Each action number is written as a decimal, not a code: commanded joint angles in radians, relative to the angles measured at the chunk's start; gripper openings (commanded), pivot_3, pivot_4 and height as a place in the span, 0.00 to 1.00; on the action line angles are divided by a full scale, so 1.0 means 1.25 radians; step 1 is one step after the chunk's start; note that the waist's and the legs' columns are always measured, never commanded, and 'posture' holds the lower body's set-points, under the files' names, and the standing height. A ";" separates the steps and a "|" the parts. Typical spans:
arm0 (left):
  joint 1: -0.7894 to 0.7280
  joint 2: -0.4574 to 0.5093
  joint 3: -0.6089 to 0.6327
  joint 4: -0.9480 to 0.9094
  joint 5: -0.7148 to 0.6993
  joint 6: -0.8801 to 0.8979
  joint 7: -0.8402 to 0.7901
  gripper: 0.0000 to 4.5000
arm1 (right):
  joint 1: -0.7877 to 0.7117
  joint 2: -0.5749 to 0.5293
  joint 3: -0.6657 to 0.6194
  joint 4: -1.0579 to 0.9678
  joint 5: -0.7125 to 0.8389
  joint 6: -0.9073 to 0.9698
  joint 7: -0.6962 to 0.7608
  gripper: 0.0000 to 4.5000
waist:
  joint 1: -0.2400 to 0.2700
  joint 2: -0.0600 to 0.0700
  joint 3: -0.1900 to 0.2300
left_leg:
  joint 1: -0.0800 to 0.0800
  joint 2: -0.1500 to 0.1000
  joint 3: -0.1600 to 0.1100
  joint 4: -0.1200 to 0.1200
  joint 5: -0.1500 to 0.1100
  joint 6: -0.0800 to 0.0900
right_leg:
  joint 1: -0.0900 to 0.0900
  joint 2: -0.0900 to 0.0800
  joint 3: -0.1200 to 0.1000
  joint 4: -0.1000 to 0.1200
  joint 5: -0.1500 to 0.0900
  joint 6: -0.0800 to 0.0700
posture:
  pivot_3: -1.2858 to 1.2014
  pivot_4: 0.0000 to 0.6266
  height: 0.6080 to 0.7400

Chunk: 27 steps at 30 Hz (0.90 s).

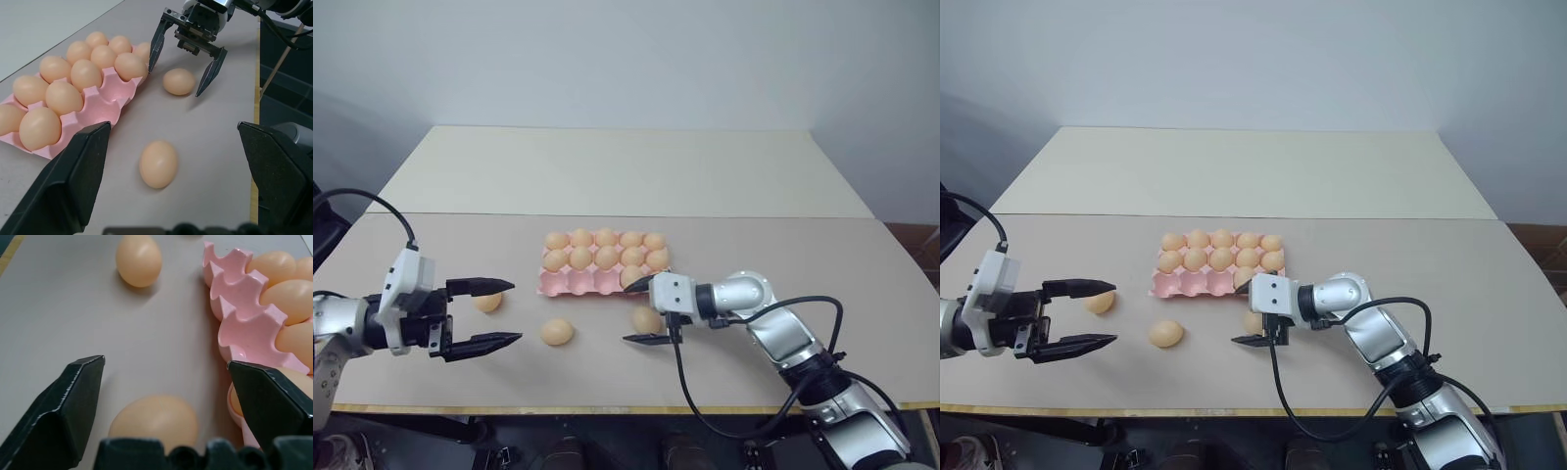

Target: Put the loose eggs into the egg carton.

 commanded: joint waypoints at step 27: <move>0.016 0.013 0.041 -0.035 0.007 -0.014 0.011 1.00 | 0.019 -0.002 -0.003 0.033 -0.043 -0.059 -0.011 0.63 | -0.001 0.000 0.000 | 0.000 0.000 0.000 0.000 0.000 0.000 | 0.000 0.000 0.000 0.000 0.000 0.000 | 0.52 0.24 1.00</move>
